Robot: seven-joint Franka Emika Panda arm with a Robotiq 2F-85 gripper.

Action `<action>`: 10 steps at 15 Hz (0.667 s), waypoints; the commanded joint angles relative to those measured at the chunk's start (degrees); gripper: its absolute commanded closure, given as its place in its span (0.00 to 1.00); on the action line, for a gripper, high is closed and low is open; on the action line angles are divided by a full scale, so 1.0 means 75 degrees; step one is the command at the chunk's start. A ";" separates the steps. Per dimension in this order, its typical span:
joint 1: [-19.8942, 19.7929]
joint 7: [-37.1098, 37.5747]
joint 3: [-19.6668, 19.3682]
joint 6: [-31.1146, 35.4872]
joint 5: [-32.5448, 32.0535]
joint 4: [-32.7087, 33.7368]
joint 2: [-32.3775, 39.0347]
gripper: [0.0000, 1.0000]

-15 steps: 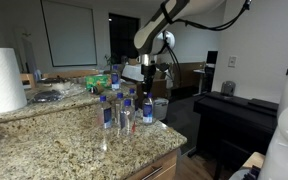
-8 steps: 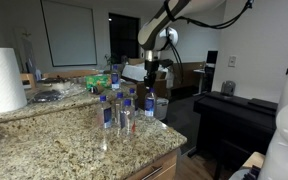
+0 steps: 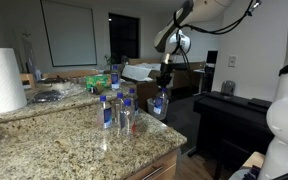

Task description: Put the bottles on the counter in the plastic on the side of the counter

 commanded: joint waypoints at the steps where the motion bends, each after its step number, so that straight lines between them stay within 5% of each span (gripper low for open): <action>1: -0.0578 0.0058 0.0036 -0.0261 0.1090 0.0476 0.0759 0.91; 10: -0.1539 0.0329 0.0449 -0.0725 0.2907 0.1350 0.2562 0.91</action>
